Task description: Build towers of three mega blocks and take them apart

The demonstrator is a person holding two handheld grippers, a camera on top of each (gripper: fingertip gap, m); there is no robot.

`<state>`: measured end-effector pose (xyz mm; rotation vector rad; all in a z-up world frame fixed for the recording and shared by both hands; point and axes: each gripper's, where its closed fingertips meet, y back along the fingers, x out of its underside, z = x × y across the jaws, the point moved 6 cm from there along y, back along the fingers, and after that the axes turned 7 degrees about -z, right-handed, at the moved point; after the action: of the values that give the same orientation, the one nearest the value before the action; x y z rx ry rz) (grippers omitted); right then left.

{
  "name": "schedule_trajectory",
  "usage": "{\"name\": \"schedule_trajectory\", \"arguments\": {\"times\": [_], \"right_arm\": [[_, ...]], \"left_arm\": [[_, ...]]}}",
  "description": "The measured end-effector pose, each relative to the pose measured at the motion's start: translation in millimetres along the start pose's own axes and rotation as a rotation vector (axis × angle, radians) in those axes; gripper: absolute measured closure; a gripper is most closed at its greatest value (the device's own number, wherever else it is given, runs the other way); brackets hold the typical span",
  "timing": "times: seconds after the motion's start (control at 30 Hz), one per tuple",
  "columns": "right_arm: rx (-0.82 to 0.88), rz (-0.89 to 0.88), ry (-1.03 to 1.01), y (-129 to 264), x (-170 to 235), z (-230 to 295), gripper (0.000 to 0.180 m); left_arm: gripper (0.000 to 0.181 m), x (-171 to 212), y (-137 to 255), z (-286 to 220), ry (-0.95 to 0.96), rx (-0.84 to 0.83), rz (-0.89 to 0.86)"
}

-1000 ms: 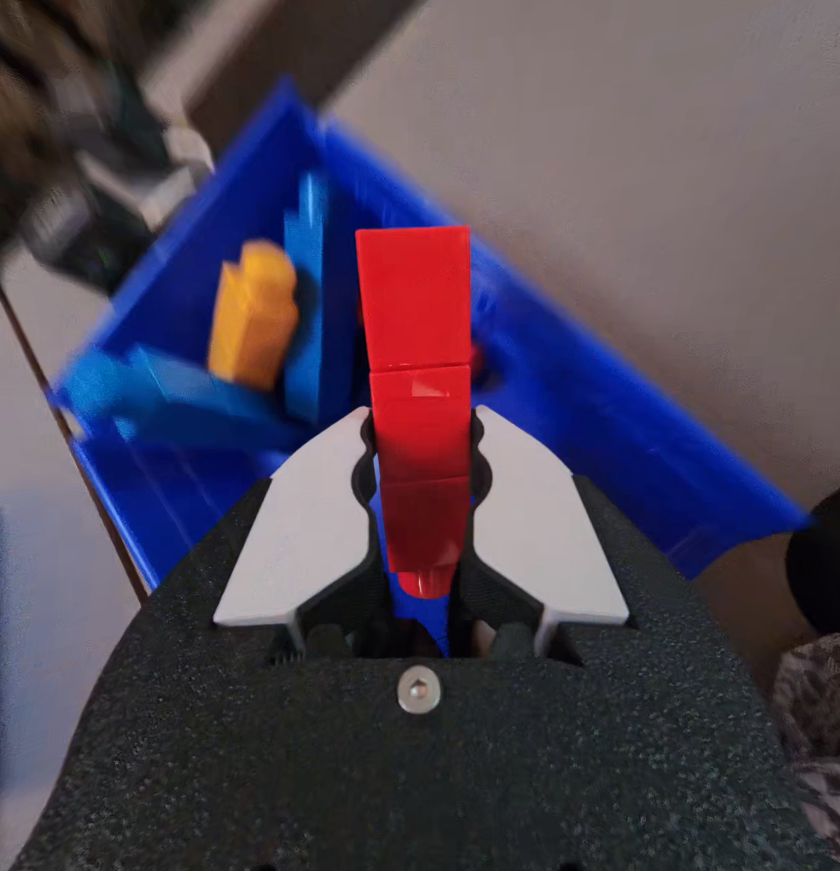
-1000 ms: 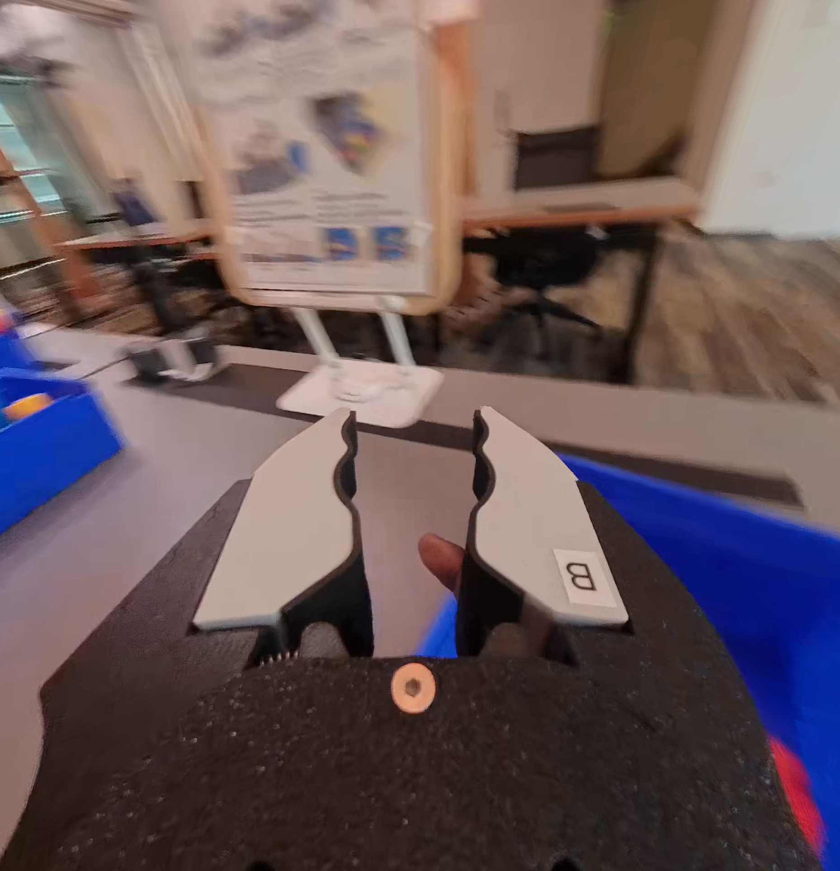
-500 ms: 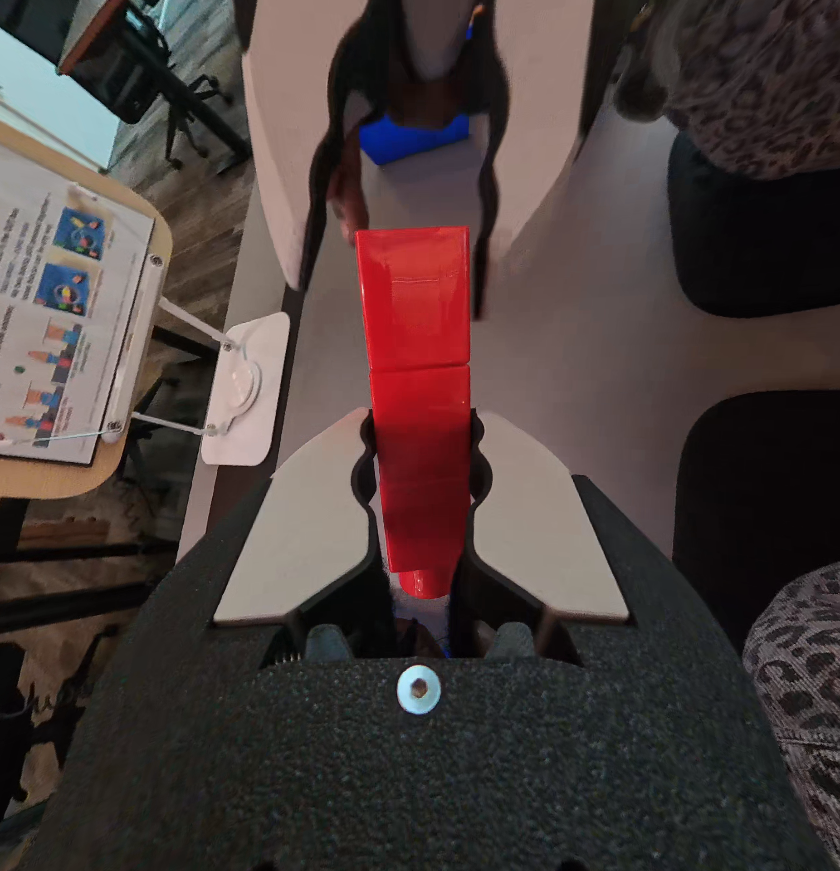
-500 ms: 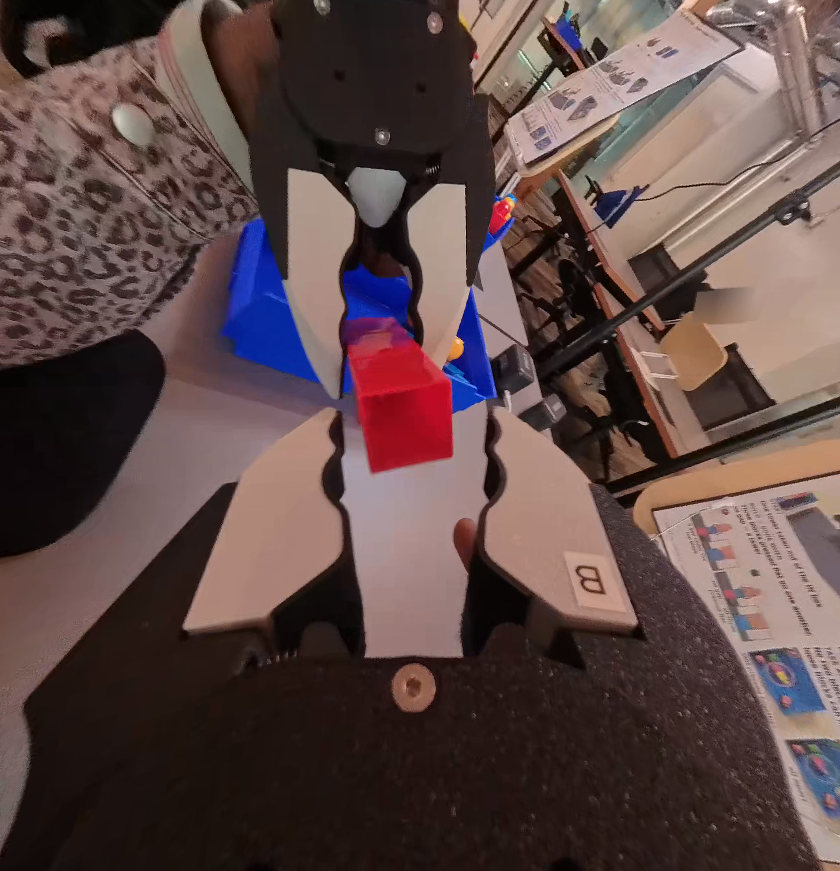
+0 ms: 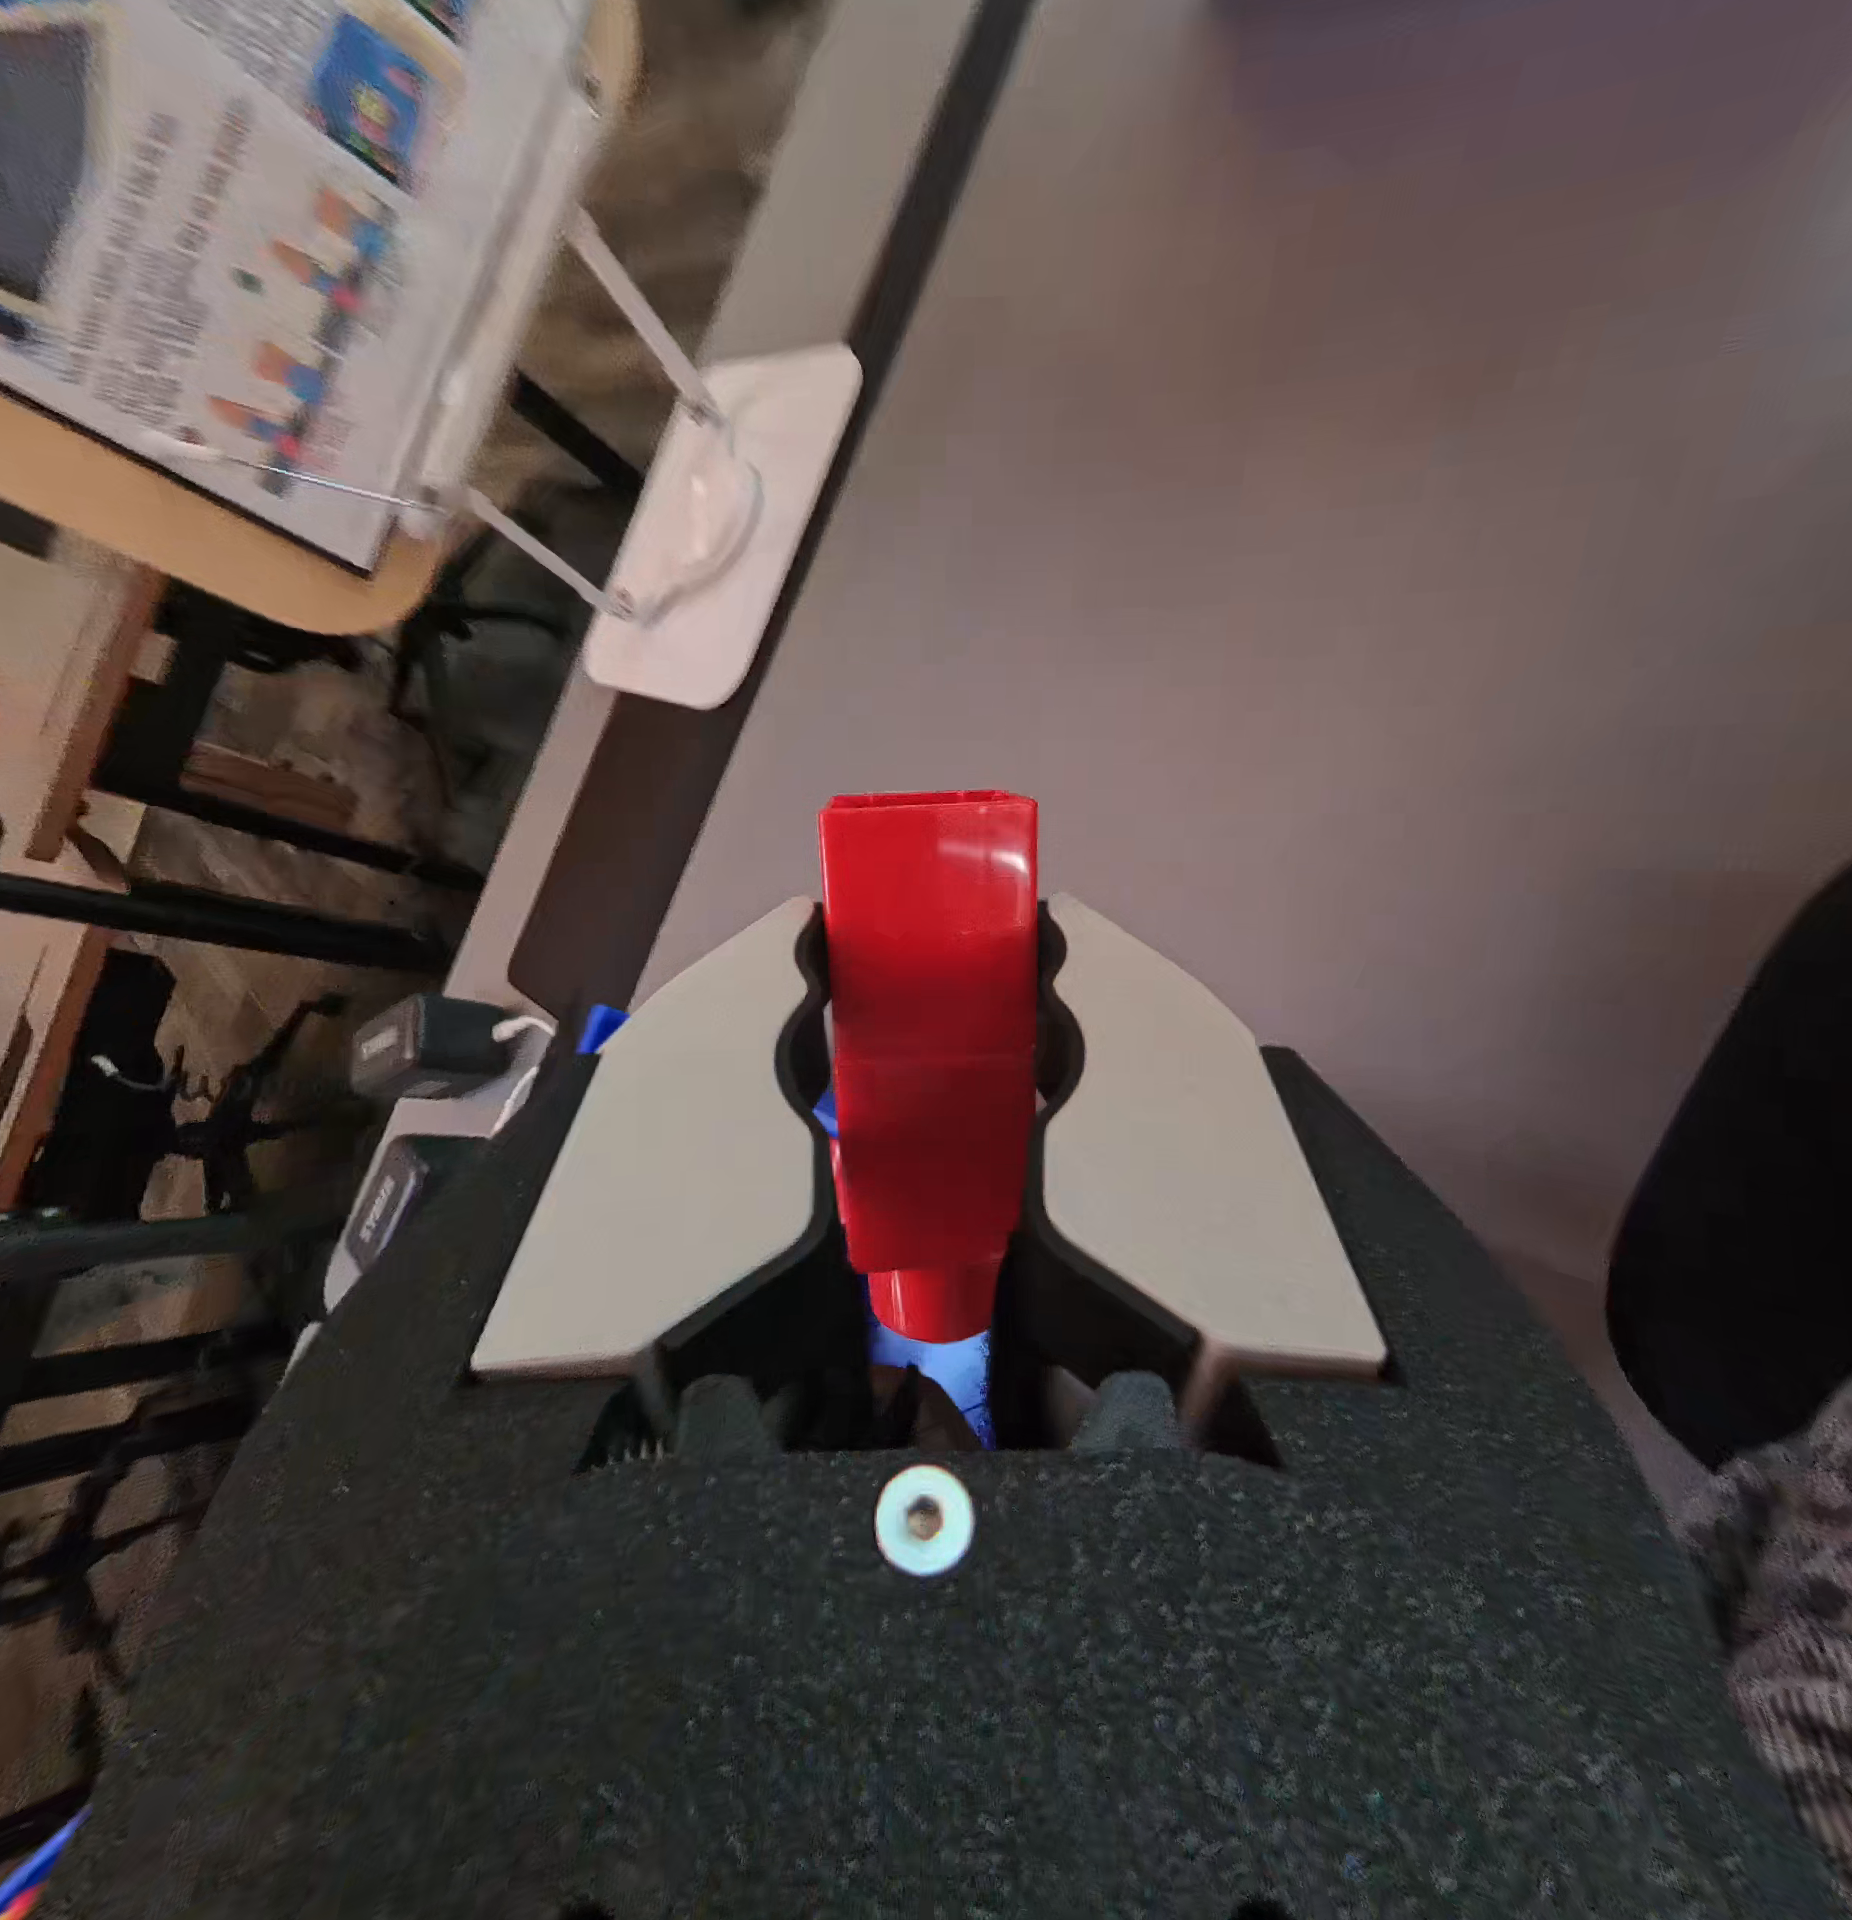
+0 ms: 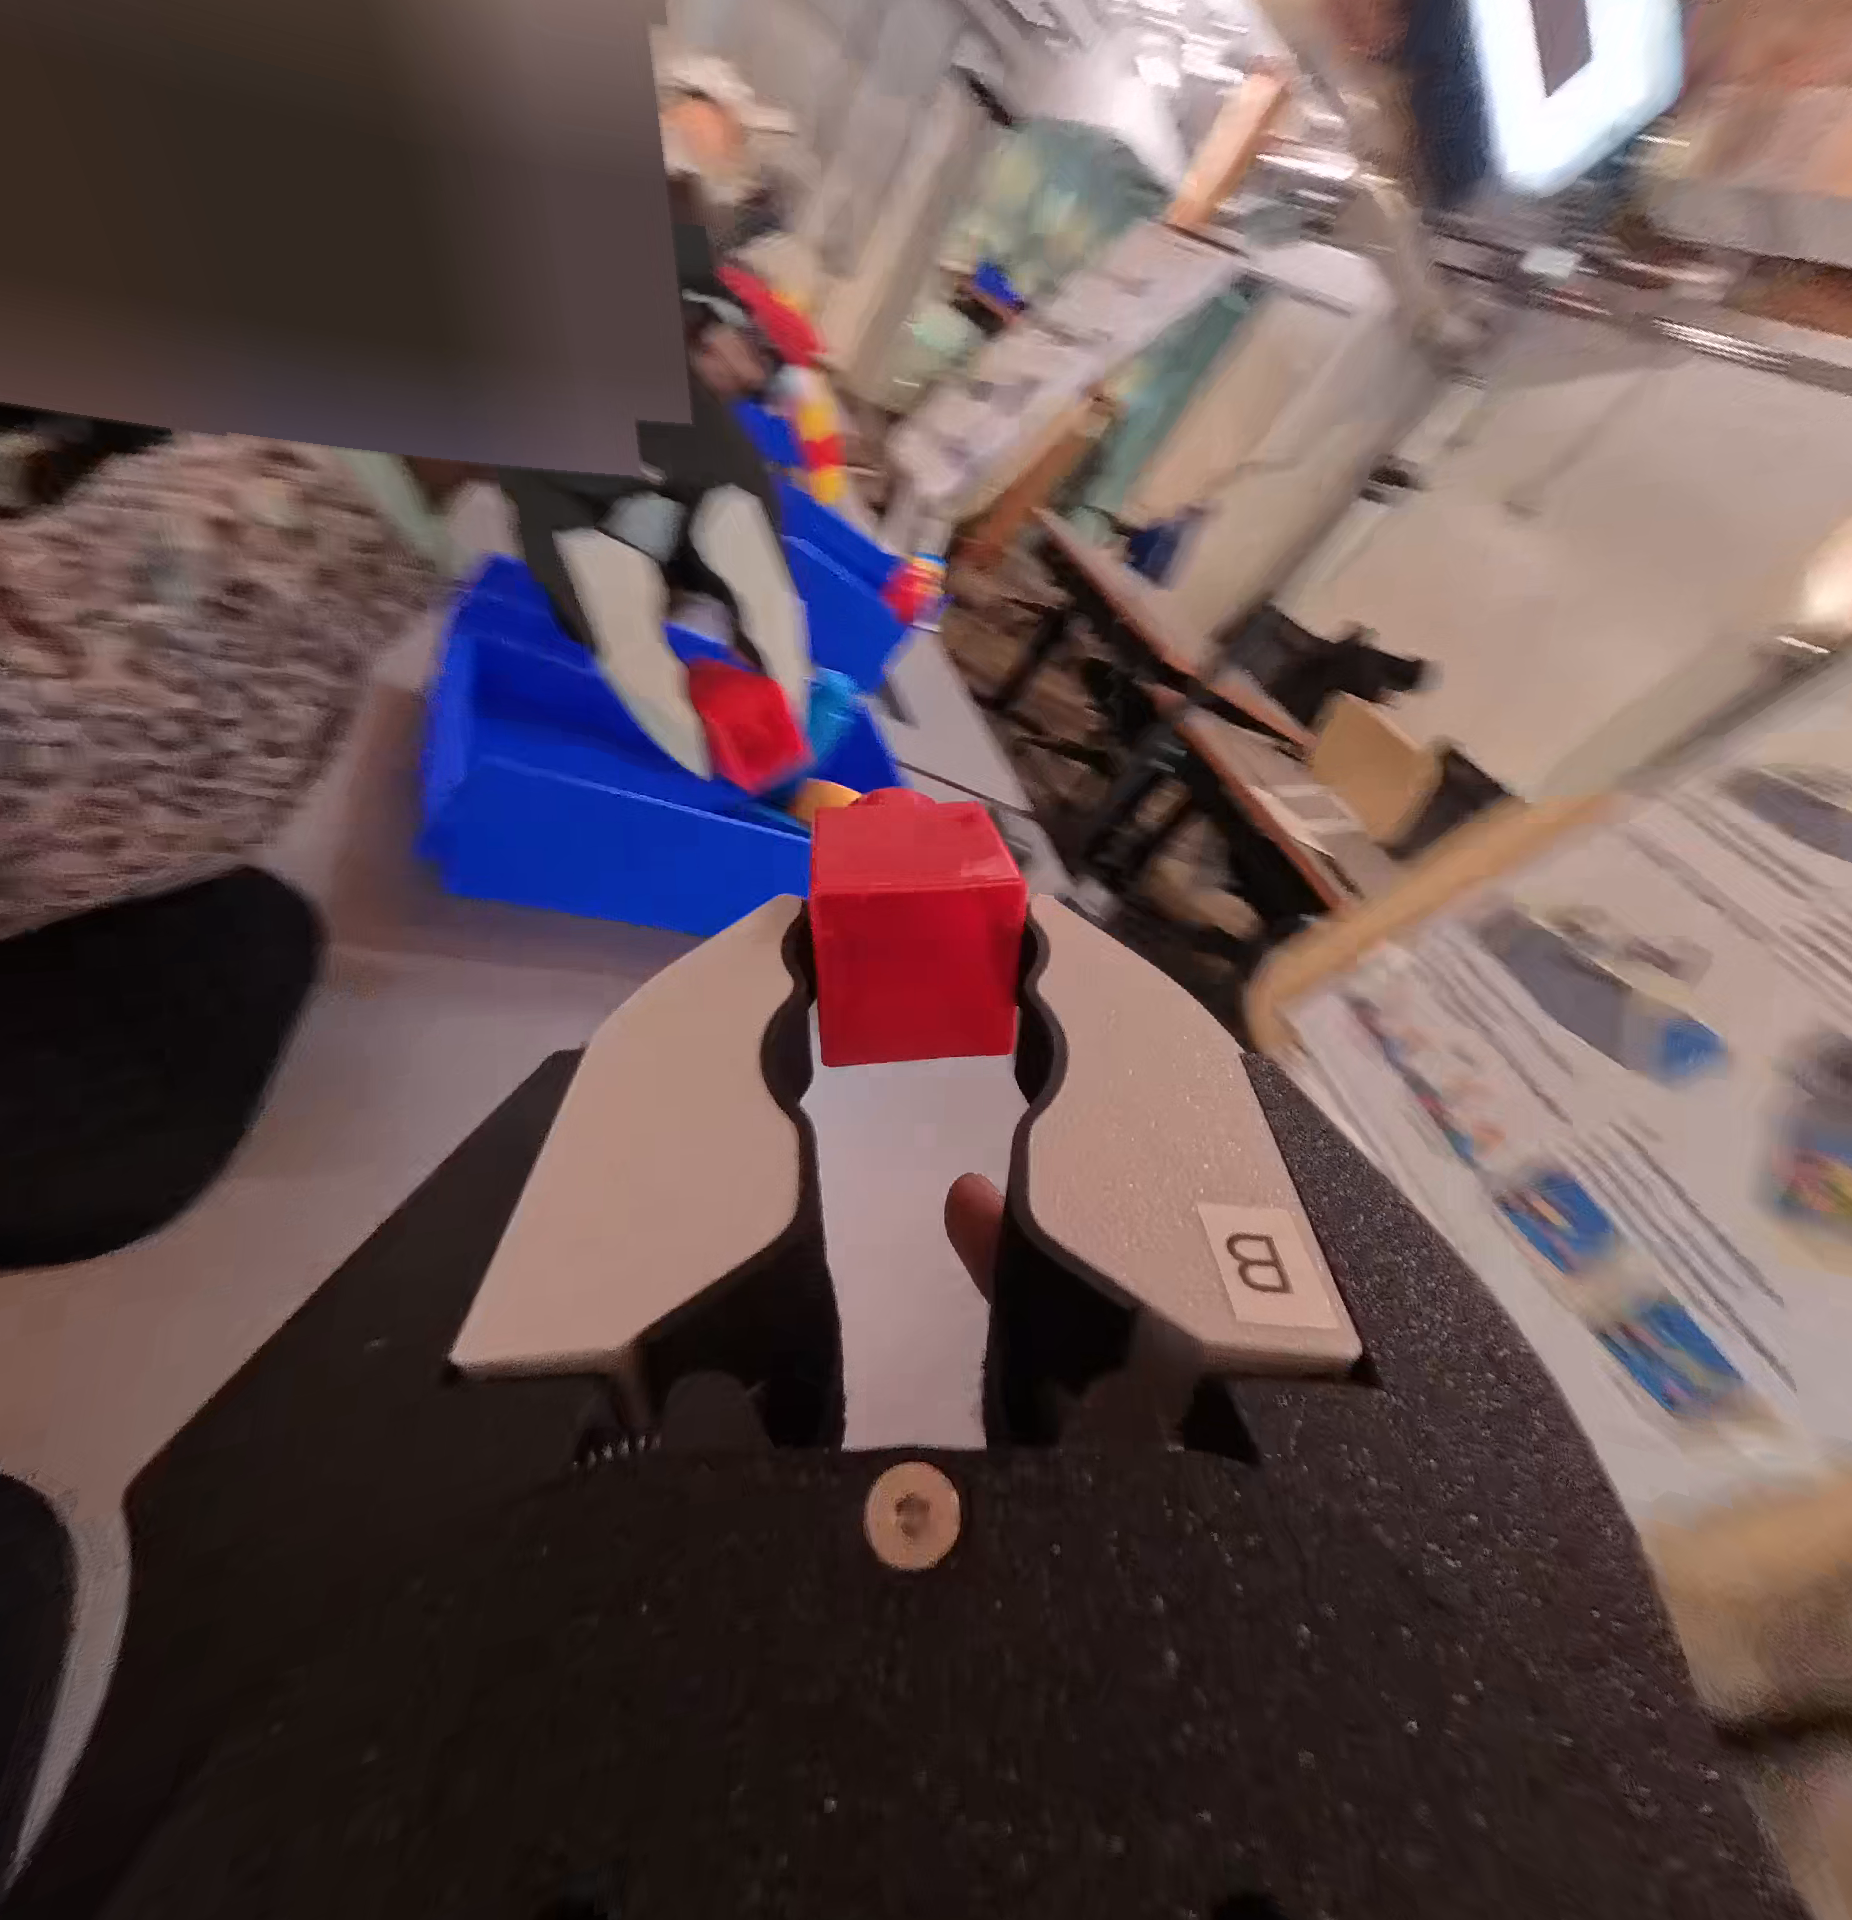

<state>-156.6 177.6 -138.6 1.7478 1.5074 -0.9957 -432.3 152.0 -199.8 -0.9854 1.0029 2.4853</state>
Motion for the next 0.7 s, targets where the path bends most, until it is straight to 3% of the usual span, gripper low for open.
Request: {"name": "schedule_trajectory", "arguments": {"times": [0.17, 0.3, 0.43, 0.7], "right_arm": [[0.66, 0.341, -0.077, 128, 35, -55, 0.144], [1.061, 0.628, -0.358, 224, 94, -63, 0.144], [1.214, 0.88, -0.579, 261, 157, -58, 0.144], [1.375, 0.994, -0.798, 281, 238, -51, 0.143]], "left_arm": [[0.145, -14, 37, 22, -0.011, -0.263, -0.288], [0.145, -34, 50, 27, -0.003, -0.33, -0.475], [0.145, -47, 45, 23, -0.042, -0.308, -0.513], [0.144, -49, 28, 18, -0.084, -0.261, -0.422]]}}
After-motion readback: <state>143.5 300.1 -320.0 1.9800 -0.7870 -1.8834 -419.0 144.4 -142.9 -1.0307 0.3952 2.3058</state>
